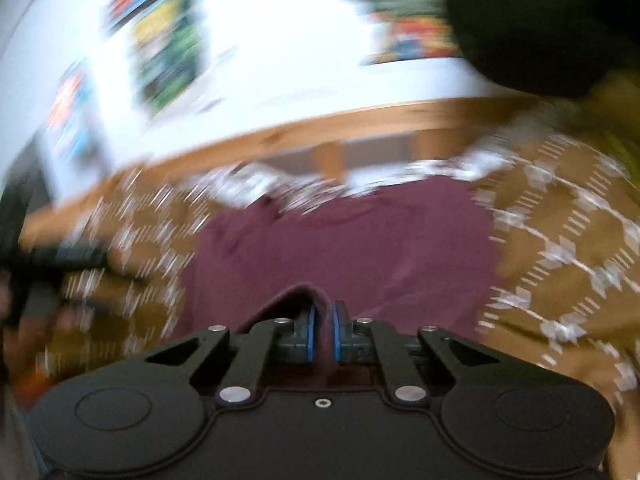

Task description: Fold small clothes

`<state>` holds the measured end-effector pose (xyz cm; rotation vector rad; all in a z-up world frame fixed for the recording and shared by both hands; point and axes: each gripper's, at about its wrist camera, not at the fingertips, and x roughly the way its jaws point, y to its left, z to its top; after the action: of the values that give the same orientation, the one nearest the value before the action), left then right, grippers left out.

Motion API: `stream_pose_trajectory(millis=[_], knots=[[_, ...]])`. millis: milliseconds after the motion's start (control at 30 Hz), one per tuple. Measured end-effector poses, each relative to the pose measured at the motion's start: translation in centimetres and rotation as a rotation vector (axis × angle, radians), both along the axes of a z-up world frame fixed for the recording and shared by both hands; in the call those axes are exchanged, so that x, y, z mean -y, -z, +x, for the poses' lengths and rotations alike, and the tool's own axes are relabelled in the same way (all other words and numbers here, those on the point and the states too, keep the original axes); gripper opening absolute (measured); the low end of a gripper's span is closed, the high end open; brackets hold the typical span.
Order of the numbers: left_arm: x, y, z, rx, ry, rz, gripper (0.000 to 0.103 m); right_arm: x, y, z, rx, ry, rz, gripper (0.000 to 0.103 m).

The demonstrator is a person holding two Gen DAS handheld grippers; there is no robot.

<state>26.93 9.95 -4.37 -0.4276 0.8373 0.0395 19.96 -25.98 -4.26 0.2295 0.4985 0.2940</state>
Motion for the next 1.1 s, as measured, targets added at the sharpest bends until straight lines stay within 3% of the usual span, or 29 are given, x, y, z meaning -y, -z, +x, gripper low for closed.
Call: stream_pose_trajectory(millis=[67, 133, 200, 300, 400, 467, 567, 700, 833, 900, 1100], knots=[[0.0, 0.1, 0.1, -0.003, -0.003, 0.007, 0.102, 2.7, 0.2, 0.0, -0.046, 0.134, 0.082, 0.009], [0.1, 0.2, 0.2, -0.009, -0.002, 0.012, 0.102, 4.9, 1.1, 0.3, -0.129, 0.232, 0.114, 0.017], [0.2, 0.3, 0.2, -0.012, 0.001, 0.016, 0.102, 6.8, 2.1, 0.5, -0.215, 0.3, 0.158, 0.032], [0.2, 0.5, 0.3, -0.013, -0.001, 0.022, 0.102, 8.0, 2.6, 0.3, -0.25, 0.342, 0.19, 0.05], [0.1, 0.7, 0.7, -0.005, -0.019, 0.03, 0.102, 7.5, 2.3, 0.3, -0.206, 0.284, 0.194, 0.068], [0.0, 0.6, 1.3, 0.019, -0.025, 0.035, 0.101, 6.1, 2.2, 0.5, -0.182, 0.209, 0.173, 0.075], [-0.2, 0.4, 2.4, 0.056, -0.036, 0.076, 0.087, 4.0, 1.6, 1.3, -0.127, 0.092, 0.091, 0.081], [-0.4, 0.6, 3.4, 0.082, -0.011, 0.068, 0.063, 1.3, 0.1, 4.1, -0.085, -0.042, -0.004, 0.081], [-1.0, 1.6, 3.6, 0.069, 0.038, -0.074, 0.047, -2.7, -1.9, 9.8, -0.109, -0.184, -0.021, 0.078], [-1.3, 2.3, 4.0, 0.05, 0.04, -0.127, 0.041, -5.8, -2.5, 13.0, -0.151, -0.263, -0.019, 0.07], [-2.0, 3.7, 4.8, 0.055, 0.034, -0.144, 0.038, -17.3, -2.2, 21.6, -0.296, -0.495, -0.047, 0.06]])
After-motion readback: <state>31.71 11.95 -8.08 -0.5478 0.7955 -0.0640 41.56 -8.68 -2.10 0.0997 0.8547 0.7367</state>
